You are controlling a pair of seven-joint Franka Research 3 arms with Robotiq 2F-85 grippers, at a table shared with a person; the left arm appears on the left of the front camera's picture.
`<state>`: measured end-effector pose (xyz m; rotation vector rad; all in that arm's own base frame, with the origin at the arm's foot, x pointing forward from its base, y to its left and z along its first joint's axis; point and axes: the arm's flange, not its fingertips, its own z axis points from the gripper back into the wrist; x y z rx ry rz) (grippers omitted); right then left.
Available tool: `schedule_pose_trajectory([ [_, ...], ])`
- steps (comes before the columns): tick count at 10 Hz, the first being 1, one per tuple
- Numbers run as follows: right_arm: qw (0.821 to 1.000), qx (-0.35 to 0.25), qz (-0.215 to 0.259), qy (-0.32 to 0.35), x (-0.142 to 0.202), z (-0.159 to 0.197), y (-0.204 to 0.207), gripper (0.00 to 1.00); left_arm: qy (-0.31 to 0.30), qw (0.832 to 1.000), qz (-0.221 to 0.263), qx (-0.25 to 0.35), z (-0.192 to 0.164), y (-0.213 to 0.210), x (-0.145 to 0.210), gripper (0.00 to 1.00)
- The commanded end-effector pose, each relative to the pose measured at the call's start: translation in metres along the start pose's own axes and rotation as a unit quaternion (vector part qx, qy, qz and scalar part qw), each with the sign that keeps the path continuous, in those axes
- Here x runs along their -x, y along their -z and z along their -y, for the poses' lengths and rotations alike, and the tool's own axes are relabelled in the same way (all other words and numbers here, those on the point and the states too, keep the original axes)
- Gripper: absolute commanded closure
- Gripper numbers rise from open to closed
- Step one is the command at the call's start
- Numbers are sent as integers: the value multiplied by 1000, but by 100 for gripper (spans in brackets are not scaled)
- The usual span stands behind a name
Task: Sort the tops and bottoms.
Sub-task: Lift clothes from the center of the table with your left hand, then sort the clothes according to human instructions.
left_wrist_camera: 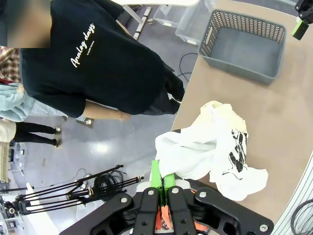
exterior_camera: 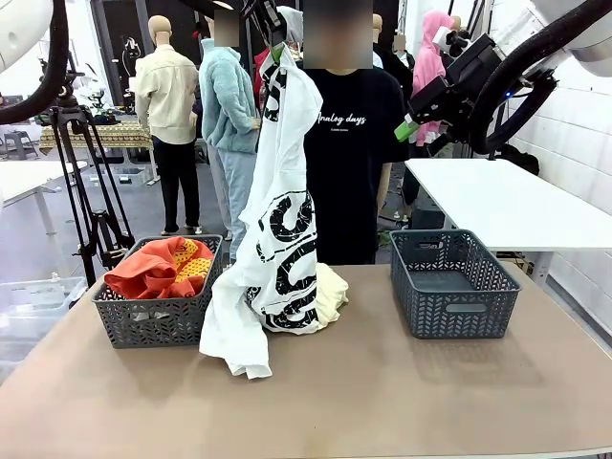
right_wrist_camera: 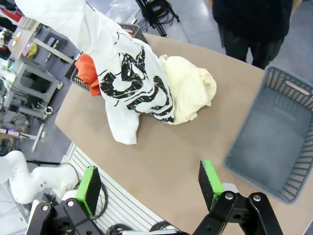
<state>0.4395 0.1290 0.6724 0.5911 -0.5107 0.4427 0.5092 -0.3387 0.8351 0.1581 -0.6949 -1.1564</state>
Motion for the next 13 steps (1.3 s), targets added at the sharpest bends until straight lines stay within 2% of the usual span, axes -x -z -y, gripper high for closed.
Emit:
schedule_pose_trajectory([
  [1,1000,5,-4,4,1,-1,0,0,0,1000,2,-2,0,-3,0,100],
  [13,1000,5,-4,4,1,-1,0,0,0,1000,2,-2,0,-3,0,100],
])
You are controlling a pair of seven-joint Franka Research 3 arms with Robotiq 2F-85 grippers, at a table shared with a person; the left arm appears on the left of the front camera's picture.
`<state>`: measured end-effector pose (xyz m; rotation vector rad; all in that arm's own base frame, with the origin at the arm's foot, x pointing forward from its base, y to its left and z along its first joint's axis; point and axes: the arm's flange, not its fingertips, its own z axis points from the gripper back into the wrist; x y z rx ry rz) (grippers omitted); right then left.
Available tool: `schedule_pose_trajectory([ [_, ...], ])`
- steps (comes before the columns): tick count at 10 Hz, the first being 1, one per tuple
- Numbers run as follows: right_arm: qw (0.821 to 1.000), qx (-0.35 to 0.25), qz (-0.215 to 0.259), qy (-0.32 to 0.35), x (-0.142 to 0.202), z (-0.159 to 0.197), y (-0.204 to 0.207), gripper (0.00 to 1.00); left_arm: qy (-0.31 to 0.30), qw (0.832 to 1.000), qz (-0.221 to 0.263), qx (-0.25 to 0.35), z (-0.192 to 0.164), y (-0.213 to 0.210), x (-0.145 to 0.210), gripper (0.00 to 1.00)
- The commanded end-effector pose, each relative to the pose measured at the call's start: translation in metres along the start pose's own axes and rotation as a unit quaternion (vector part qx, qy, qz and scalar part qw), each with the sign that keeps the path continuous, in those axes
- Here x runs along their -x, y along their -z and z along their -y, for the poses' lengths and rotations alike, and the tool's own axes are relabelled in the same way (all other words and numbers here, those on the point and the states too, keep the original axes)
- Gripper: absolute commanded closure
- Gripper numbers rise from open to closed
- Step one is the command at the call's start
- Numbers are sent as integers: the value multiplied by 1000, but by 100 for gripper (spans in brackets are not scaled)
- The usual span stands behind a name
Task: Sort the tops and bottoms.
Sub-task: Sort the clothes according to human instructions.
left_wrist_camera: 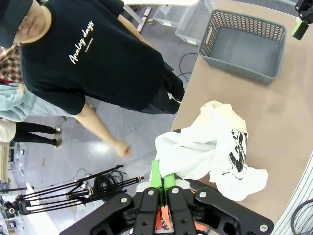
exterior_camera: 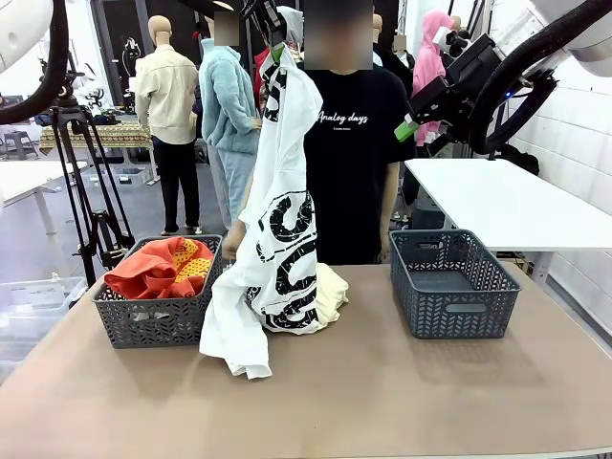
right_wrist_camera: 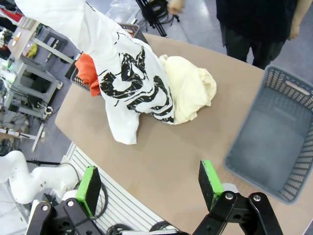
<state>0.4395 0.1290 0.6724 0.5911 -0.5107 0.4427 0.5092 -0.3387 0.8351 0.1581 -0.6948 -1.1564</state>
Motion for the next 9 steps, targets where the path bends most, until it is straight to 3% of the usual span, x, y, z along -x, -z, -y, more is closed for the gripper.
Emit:
schedule_pose_trajectory([
  [1,1000,5,-4,4,1,-1,0,0,0,1000,2,-2,0,-3,0,100],
  [9,1000,5,-4,4,1,-1,0,0,0,1000,2,-2,0,-3,0,100],
])
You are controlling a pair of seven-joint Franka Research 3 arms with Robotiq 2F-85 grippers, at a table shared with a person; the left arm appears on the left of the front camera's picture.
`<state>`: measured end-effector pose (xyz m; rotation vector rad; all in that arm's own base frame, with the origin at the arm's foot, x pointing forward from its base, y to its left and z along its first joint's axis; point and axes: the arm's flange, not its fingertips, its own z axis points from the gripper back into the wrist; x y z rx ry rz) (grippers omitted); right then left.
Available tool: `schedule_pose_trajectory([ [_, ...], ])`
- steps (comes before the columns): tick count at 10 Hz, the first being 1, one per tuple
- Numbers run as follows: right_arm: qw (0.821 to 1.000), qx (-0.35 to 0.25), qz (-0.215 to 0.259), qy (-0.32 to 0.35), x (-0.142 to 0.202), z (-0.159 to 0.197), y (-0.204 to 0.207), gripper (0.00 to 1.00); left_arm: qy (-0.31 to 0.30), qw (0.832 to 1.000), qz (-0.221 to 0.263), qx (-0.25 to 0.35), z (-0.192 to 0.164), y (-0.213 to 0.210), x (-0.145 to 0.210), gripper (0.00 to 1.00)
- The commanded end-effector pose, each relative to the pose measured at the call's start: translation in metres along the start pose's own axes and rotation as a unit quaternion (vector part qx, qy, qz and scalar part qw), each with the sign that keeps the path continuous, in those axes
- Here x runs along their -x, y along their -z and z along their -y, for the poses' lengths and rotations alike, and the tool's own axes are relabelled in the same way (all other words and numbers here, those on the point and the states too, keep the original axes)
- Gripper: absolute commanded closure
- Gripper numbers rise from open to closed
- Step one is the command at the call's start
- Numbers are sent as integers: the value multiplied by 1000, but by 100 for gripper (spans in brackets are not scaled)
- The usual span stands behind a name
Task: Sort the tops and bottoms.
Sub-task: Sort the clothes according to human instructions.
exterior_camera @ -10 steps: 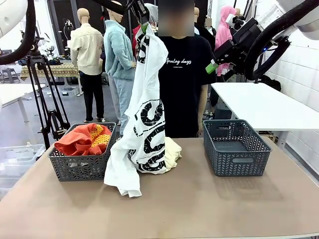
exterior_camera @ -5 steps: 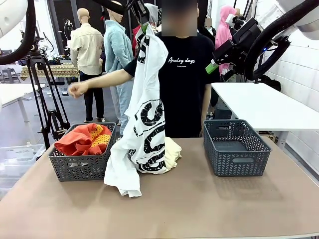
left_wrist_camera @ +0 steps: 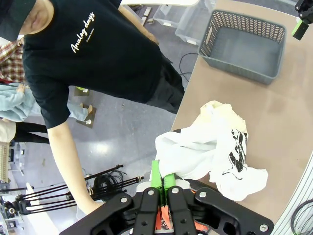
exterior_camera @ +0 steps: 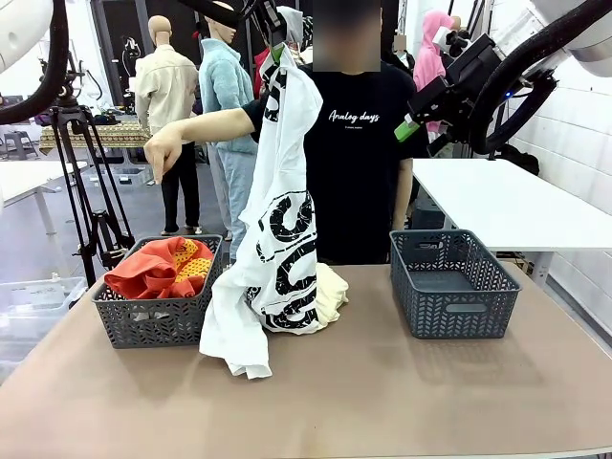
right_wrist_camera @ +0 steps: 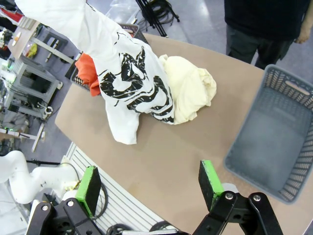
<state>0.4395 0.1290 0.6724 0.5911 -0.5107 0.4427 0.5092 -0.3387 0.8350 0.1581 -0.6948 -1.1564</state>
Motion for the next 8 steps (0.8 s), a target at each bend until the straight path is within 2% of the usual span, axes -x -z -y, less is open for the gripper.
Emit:
schedule_pose_trajectory([
  [1,1000,5,-4,4,1,-1,0,0,0,1000,2,-2,0,-3,0,100],
  [8,1000,5,-4,4,1,-1,0,0,0,1000,2,-2,0,-3,0,100],
])
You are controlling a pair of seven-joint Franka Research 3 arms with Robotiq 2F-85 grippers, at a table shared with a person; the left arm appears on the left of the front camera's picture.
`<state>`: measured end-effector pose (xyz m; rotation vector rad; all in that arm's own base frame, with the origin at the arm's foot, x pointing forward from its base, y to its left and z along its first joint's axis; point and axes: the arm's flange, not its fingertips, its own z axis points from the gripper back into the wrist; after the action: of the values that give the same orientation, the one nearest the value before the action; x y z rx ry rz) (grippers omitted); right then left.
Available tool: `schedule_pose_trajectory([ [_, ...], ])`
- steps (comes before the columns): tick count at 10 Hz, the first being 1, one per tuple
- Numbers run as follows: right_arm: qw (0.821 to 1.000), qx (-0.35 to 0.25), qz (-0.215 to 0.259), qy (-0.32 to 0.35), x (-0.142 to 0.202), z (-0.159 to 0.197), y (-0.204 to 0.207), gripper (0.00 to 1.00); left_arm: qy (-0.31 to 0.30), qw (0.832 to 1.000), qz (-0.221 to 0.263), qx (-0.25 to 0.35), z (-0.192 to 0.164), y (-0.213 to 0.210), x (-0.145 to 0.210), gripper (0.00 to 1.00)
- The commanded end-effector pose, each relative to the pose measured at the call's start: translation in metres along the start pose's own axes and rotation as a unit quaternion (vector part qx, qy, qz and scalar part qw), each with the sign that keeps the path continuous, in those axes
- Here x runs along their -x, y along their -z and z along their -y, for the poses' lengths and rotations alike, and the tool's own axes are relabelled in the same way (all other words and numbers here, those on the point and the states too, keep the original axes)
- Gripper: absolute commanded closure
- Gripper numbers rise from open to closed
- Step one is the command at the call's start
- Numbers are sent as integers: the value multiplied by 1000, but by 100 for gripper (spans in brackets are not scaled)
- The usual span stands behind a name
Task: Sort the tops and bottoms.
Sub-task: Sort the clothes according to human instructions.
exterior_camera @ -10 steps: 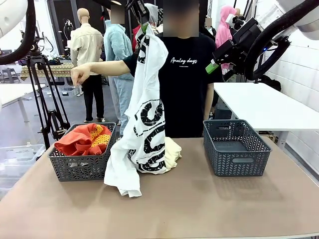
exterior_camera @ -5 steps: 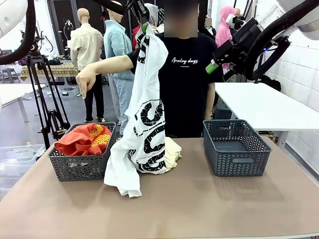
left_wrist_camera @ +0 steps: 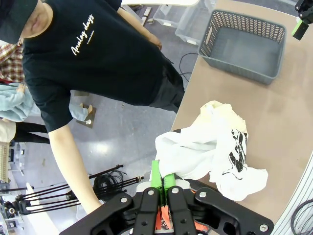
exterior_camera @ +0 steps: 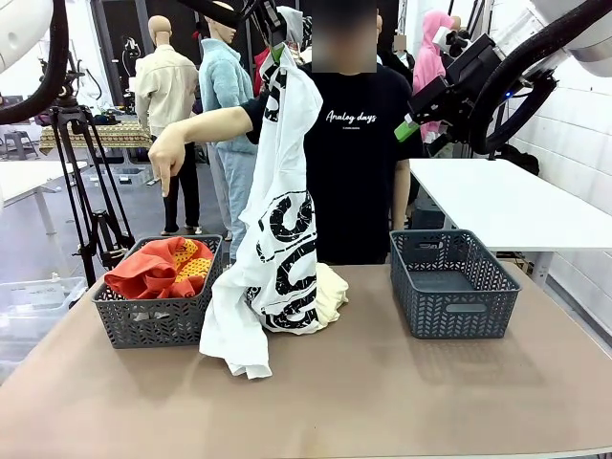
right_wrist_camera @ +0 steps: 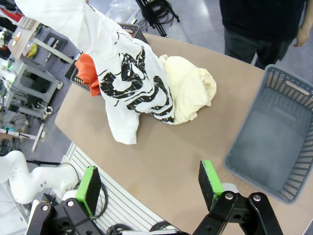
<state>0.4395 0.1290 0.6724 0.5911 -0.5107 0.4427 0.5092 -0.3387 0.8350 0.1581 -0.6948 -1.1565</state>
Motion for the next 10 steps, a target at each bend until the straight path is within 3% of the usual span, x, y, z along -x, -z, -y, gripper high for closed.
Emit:
schedule_pose_trajectory([
  [1,1000,5,-4,4,1,-1,0,0,0,1000,2,-2,0,-3,0,100],
  [6,1000,5,-4,4,1,-1,0,0,0,1000,0,0,0,0,0,100],
  [9,1000,5,-4,4,1,-1,0,0,23,996,-12,-81,-38,-92,-6,100],
  [10,1000,5,-4,4,1,-1,0,0,37,996,-19,-73,-54,-120,-2,100],
])
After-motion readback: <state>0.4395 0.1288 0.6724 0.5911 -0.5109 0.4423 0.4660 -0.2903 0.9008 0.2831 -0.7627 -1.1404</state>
